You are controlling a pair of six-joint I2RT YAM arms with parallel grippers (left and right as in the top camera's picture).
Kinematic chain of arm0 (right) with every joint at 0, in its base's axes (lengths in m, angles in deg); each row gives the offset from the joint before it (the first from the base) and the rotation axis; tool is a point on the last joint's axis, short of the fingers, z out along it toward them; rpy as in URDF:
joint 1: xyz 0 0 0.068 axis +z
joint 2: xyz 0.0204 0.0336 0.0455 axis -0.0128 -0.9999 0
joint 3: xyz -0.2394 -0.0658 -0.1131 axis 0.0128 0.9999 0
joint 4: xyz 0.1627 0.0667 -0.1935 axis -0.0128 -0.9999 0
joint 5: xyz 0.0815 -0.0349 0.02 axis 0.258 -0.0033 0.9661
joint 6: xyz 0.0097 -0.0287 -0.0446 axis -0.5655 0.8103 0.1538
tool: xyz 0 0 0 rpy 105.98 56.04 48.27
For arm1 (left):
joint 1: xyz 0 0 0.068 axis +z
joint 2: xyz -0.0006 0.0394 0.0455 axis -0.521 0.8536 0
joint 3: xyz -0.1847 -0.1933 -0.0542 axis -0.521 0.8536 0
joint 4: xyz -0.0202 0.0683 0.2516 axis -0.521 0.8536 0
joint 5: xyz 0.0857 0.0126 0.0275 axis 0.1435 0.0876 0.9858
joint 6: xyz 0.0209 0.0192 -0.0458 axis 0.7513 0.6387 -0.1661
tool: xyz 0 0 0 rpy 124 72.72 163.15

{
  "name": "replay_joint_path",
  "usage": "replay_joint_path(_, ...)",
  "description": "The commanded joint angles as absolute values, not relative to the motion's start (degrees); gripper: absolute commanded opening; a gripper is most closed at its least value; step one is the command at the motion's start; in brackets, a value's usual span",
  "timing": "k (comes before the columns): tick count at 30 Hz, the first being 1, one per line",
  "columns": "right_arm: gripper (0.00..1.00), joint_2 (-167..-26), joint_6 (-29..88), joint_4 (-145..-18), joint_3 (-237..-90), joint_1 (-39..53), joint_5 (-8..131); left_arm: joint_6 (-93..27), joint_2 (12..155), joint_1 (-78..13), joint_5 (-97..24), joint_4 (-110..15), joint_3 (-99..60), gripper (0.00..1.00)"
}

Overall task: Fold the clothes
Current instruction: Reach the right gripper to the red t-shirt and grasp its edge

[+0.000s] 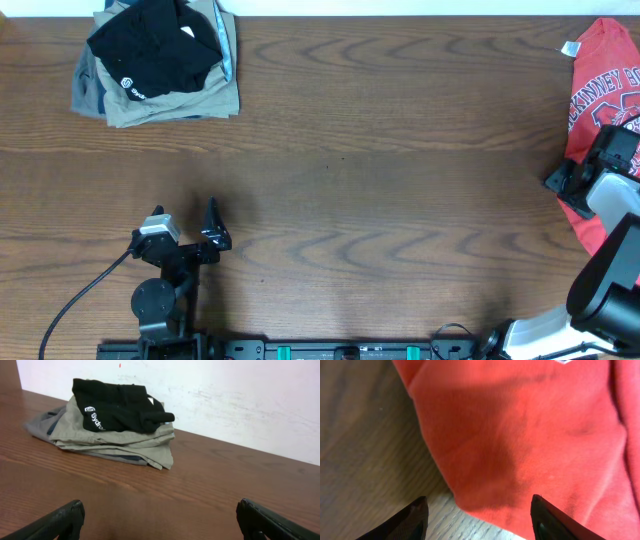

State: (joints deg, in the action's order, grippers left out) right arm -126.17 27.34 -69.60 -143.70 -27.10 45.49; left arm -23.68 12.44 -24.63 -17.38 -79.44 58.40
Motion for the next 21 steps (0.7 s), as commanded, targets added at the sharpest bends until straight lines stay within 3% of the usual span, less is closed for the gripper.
replay_joint_path(1,0.64,-128.51,28.32,-68.99,-144.64,-27.39,44.66,-23.96,12.07,-24.35,-17.14,-78.63,59.99,0.98)
replay_joint_path(4,0.60,-130.19,28.45,-68.38,-144.64,-27.41,44.66,-23.96,12.07,-24.35,-17.14,-78.63,59.99,0.98)
replay_joint_path(6,0.44,-130.85,28.43,-68.31,-144.64,-27.39,44.66,-23.96,12.07,-24.35,-17.14,-78.63,59.99,0.98)
replay_joint_path(13,0.02,-131.00,28.43,-67.98,-144.66,-27.32,45.14,-23.96,12.07,-24.35,-17.14,-78.63,59.99,0.98)
replay_joint_path(21,0.01,-130.13,28.41,-68.16,-145.75,-24.72,58.74,-23.96,12.07,-24.35,-17.11,-78.63,59.99,0.98)
